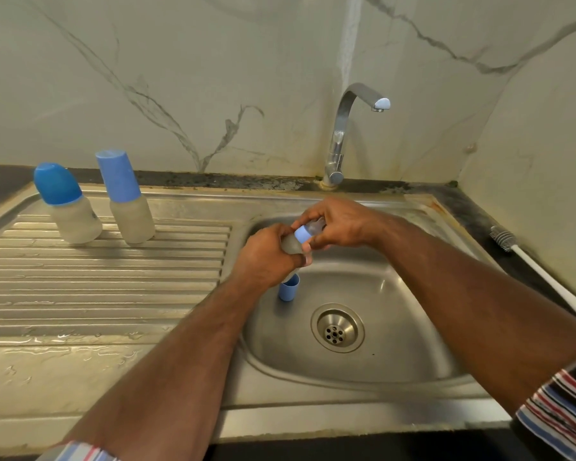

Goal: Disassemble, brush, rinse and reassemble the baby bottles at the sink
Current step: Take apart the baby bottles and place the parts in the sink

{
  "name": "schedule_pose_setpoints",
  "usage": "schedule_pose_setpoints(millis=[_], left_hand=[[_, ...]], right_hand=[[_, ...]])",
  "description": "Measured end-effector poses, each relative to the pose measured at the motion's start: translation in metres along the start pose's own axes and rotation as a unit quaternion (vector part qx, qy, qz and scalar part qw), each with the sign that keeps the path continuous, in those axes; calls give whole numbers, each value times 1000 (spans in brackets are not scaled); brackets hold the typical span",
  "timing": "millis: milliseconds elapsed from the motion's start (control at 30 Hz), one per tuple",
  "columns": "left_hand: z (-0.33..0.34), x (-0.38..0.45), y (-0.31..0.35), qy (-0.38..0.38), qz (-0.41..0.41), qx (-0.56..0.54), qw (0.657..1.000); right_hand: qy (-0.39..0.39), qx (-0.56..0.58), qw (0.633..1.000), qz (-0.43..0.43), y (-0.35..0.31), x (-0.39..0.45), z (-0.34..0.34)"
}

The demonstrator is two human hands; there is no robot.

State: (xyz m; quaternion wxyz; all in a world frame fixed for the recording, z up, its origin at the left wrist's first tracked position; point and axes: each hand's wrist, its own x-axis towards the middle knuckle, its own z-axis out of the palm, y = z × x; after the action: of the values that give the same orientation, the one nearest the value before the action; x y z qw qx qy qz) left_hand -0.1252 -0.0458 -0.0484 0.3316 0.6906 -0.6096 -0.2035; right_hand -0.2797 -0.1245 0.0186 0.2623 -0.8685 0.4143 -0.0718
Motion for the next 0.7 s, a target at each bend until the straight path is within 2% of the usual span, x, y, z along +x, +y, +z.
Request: schedule_pose_setpoints(millis=[133,267,400,533,600,700], left_hand=[[2,-4,3,-30,14,13,999],[4,-4,4,-31,8,55,998],[1,-3,2,-49,-3,37,998],[-1,-3,0,-89,0,-14,996],[0,-4,-1,-87,0,-16,996],[0,-4,-2,-81,-4,-13,997]], right_hand=[[-1,149,987,67,1,-4,-5],[-40,132,980,146,-1,-2,-2],[-43,138,986,85,4,-2,-6],[-38,89,995,2,9,-7,-6],[-64,142,988,9,14,-8,-9],[-52,220,970,90,19,-6,-7]])
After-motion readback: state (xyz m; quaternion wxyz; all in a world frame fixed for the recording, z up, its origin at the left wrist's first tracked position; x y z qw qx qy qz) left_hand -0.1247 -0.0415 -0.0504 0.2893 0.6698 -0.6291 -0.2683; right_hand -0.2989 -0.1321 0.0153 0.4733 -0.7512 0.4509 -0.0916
